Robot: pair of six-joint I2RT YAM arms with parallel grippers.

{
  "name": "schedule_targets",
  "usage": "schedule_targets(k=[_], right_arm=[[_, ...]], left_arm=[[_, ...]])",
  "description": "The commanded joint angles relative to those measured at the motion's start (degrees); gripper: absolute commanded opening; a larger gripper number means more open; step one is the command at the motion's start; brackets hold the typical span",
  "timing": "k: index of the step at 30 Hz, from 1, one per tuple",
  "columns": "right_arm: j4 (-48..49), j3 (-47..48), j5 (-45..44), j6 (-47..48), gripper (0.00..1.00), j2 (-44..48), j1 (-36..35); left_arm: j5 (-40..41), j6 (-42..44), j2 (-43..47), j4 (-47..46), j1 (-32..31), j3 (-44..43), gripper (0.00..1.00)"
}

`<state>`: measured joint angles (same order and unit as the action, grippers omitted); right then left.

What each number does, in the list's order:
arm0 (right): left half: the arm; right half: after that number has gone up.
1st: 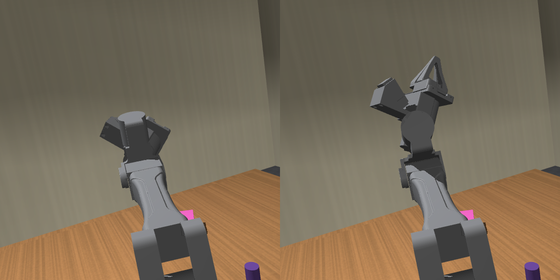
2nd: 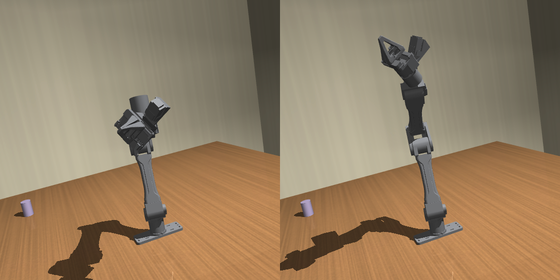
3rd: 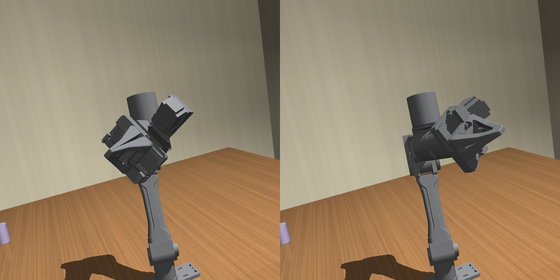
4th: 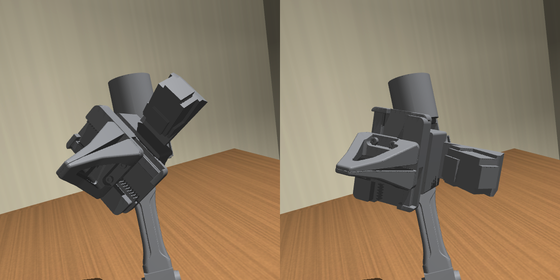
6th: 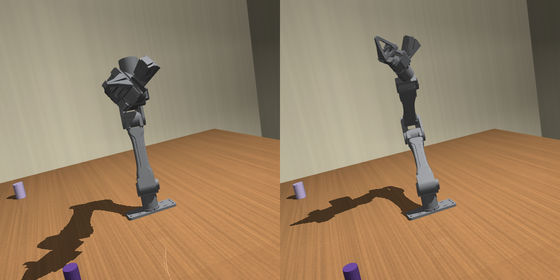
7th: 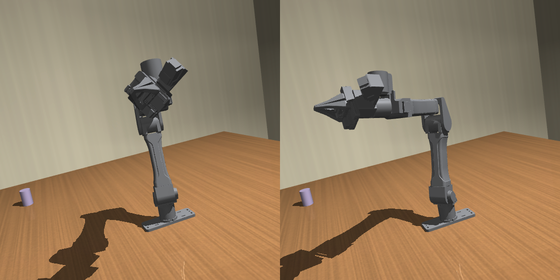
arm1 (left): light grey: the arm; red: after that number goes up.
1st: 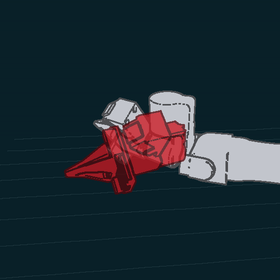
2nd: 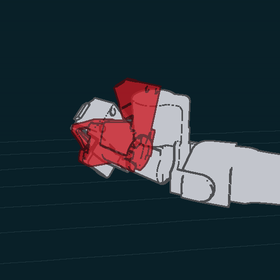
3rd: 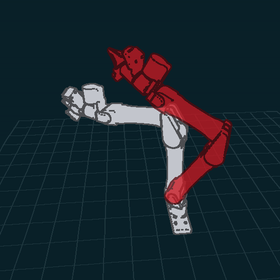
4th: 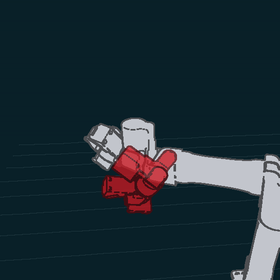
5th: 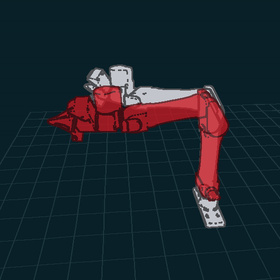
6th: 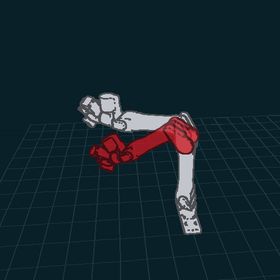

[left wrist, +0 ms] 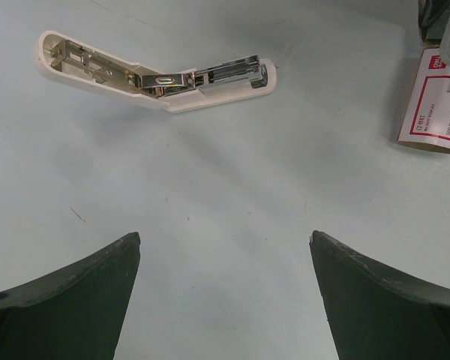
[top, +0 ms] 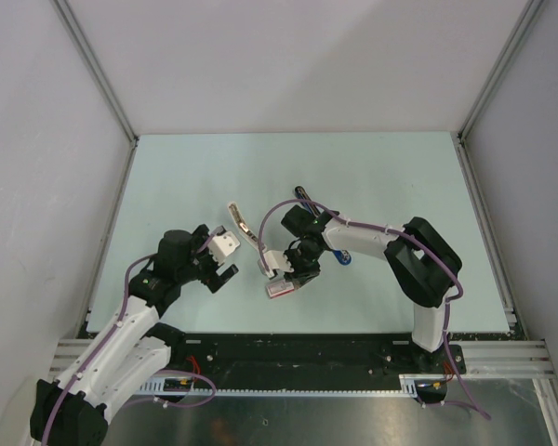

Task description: Load the staples into the stapler

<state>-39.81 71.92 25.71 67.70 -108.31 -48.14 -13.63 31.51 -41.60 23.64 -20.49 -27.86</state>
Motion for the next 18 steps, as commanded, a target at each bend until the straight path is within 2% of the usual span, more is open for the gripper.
schedule_targets(k=[1,18], right_arm=[[-0.7,0.8,-0.3,-0.3,0.27,3.1,0.0],[0.0,0.8,-1.6,-1.1,0.26,5.0,0.2]], left_arm=[[0.5,0.7,0.1,-1.6,0.4,0.6,1.0],[0.5,0.7,-0.2,-1.7,0.4,0.6,0.99]])
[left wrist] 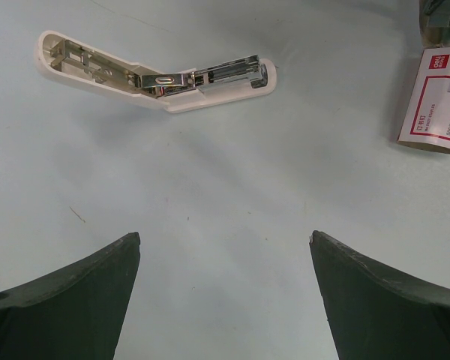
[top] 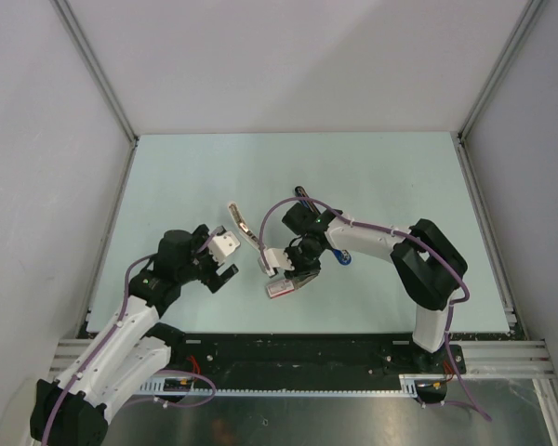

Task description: Load the staples into the stapler

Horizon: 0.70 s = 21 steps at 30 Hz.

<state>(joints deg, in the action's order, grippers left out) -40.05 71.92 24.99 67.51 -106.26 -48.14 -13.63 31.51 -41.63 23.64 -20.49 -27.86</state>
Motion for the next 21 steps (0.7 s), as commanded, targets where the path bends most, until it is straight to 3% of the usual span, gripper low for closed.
schedule_targets(k=[1,21], right_arm=[[0.7,0.8,-1.4,-1.3,0.27,3.1,0.2],[16.6,0.8,-11.7,-13.8,0.26,0.3,1.4]], left_arm=[[0.4,0.7,-0.1,-1.7,0.4,0.6,0.99],[0.4,0.7,-0.4,-1.8,0.4,0.6,0.99]])
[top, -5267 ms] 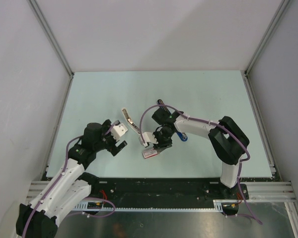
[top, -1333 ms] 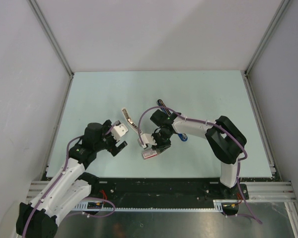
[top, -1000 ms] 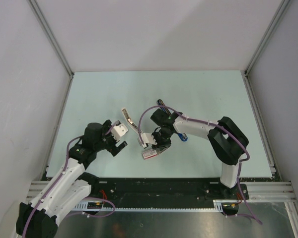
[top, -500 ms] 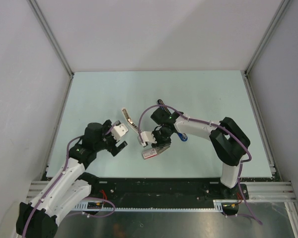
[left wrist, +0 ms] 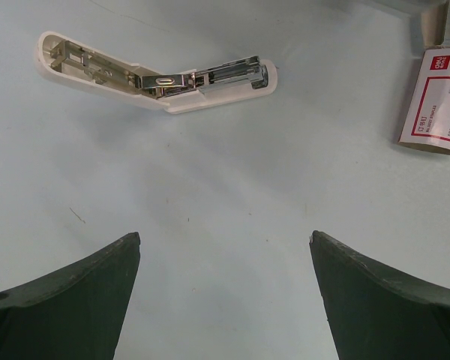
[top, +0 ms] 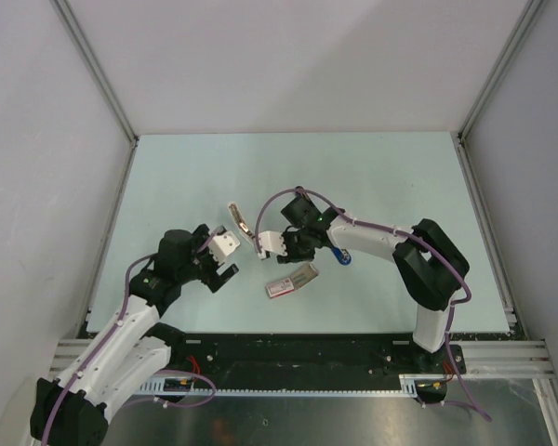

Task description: Load the staples into the stapler

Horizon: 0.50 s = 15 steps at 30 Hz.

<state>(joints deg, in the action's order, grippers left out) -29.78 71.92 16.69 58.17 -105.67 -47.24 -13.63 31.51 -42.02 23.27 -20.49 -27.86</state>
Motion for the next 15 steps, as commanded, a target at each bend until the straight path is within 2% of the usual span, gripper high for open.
schedule_targets(k=[1,8,15], right_arm=[[7.2,0.8,-4.0,-5.2,0.26,-0.8,0.5],[12.9,0.8,-7.3,-9.6,0.28,-4.3,0.6],[14.5,0.8,-8.2,-10.6,0.32,-5.7,0.7]], left_arm=[[0.5,0.7,0.1,-1.4,0.4,0.6,1.0],[0.4,0.7,-0.1,-1.4,0.3,0.7,1.0],[0.4,0.8,-0.2,-1.4,0.4,0.7,0.99]])
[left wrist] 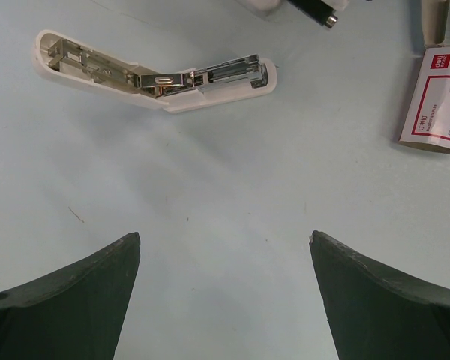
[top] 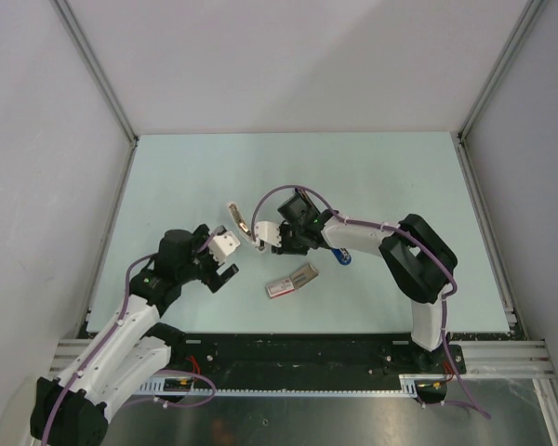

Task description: Load the staples into the stapler

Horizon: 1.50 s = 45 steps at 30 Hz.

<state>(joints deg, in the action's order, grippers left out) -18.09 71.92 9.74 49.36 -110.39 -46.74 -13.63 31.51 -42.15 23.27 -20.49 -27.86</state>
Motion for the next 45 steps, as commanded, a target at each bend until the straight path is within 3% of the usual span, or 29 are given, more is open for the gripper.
schedule_targets(k=[1,9,14,30,45], right_arm=[[2.9,0.8,-1.3,-1.9,0.34,-1.0,0.2],[3.0,0.8,-1.4,-2.4,0.52,-0.7,0.6],[2.9,0.7,-0.8,-3.1,0.56,0.2,1.8],[6.8,0.8,5.9,-11.9,0.55,3.9,8.0],[12.7,0.8,-5.6,-13.7,0.55,-0.5,5.3]], left_arm=[[0.4,0.7,0.0,-1.4,0.4,0.7,0.99],[0.6,0.7,0.1,-1.4,0.3,0.7,0.99],[0.7,0.7,0.0,-1.4,0.4,0.7,0.99],[0.8,0.7,0.0,-1.4,0.4,0.7,0.99],[0.8,0.8,0.1,-1.4,0.4,0.8,0.99]])
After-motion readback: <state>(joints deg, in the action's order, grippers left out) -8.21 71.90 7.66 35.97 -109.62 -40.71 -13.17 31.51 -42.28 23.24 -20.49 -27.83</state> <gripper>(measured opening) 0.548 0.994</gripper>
